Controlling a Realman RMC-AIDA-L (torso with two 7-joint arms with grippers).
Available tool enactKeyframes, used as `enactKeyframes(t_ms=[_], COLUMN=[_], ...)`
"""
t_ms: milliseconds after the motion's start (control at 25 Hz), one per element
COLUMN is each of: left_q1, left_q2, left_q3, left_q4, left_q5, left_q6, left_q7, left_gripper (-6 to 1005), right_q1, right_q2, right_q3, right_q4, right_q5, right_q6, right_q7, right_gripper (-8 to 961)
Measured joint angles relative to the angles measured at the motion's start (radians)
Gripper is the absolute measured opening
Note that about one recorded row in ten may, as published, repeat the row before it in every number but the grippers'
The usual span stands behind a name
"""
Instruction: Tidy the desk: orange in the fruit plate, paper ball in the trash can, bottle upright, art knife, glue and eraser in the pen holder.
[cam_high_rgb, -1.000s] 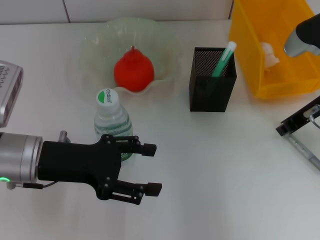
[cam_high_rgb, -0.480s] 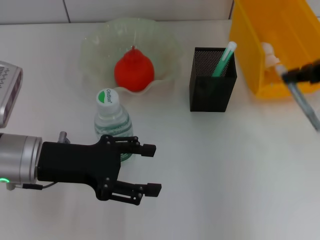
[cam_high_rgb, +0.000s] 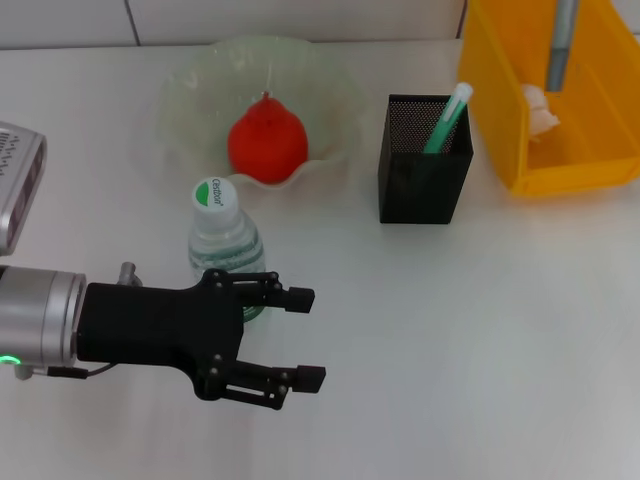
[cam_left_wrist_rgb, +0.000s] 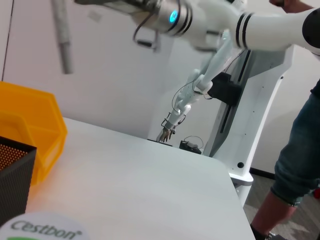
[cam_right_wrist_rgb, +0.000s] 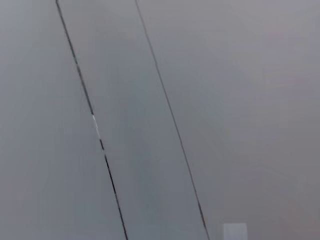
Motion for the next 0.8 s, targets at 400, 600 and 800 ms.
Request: enactKeyframes(t_ms=[400, 600, 800], left_q1=[-0.006, -0.011, -0.012], left_q2=[-0.002, -0.002, -0.002], left_q3=[-0.006, -0.006, -0.006], left_q4=[-0.002, -0.002, -0.002], left_q5=[-0.004, -0.004, -0.004], left_q6=[0.0, 0.0, 0.0], left_q7=[0.0, 0.0, 0.0], left_gripper=[846, 846, 846], right_q1=[0.079, 0.09, 0.084], right_q2=[0.077, 0.078, 0.079], right_q3=[0.001, -0.003, -0.002], right_q4=[0.393, 0.459, 0.466], right_q5=[0.06, 0.07, 0.075], right_q6=[0.144, 0.178, 0.179], right_q7=[-0.498, -0.559, -0.562], right_gripper=[138, 177, 215])
